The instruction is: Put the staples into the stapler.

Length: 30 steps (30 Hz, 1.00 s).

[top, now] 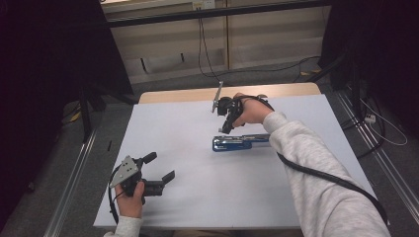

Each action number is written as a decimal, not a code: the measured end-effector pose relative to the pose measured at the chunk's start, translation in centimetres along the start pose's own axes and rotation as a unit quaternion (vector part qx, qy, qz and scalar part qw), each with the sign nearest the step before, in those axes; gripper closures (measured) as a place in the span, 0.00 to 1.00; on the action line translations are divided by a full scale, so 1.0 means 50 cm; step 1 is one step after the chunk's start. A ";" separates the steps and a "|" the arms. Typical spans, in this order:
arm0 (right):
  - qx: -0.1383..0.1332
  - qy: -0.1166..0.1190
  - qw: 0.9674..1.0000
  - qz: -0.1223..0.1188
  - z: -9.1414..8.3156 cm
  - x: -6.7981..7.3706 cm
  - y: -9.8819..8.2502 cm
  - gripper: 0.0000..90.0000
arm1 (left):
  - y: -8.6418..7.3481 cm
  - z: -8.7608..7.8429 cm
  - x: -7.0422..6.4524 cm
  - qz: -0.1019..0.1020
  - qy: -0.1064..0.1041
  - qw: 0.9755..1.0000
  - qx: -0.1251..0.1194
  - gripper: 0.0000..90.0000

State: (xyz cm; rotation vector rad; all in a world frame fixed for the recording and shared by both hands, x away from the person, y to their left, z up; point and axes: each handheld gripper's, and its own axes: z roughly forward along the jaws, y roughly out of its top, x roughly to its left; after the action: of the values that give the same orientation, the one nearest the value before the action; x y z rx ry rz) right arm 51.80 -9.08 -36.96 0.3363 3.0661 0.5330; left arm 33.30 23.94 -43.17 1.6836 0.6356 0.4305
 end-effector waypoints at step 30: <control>-0.007 0.011 1.000 -0.008 0.018 0.008 0.022 0.87 | -0.001 0.001 -0.002 -0.007 0.001 1.000 0.001 0.04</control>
State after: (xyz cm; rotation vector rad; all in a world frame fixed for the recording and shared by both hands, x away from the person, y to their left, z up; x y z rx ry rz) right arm 51.70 -7.68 -37.44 0.3071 3.0823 0.5617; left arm 33.25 23.85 -43.21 1.6794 0.6499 0.4211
